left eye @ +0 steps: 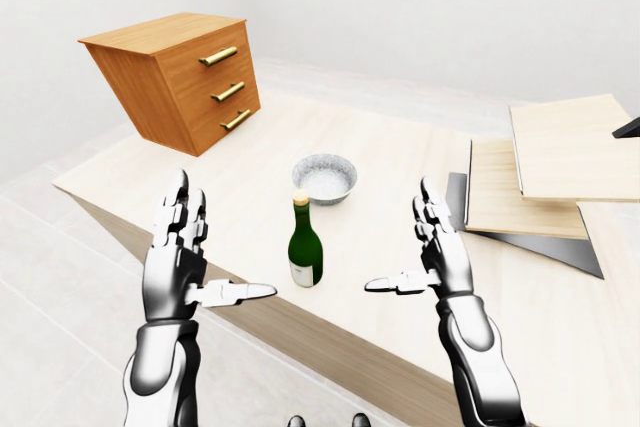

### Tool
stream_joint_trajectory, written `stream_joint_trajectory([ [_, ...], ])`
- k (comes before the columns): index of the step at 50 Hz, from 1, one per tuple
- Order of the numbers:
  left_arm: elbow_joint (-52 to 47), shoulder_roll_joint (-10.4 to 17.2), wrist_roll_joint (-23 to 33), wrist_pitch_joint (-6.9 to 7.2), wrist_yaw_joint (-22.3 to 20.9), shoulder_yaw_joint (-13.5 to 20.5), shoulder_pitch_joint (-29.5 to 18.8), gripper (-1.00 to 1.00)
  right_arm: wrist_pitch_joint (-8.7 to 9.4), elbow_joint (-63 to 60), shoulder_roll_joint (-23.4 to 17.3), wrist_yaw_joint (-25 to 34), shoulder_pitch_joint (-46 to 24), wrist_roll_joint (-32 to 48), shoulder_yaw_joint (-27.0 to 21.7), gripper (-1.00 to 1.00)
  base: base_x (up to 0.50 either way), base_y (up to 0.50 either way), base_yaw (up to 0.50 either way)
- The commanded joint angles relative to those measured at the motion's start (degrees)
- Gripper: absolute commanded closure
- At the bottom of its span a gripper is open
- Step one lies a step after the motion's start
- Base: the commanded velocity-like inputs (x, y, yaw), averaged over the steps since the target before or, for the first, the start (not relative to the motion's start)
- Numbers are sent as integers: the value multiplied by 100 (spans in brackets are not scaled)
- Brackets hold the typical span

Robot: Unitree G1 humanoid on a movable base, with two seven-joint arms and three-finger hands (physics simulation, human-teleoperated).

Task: Put the wine bottle on the wine rack.

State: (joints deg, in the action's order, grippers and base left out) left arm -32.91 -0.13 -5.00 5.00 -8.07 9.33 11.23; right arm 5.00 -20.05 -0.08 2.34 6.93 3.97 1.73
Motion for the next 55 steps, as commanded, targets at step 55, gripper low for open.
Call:
stream_joint_trajectory([
  [55,-131,-79,-86,0,-280,268,244,-100,0,211,43,-48,-188,-44,175,-100,8,1,0],
])
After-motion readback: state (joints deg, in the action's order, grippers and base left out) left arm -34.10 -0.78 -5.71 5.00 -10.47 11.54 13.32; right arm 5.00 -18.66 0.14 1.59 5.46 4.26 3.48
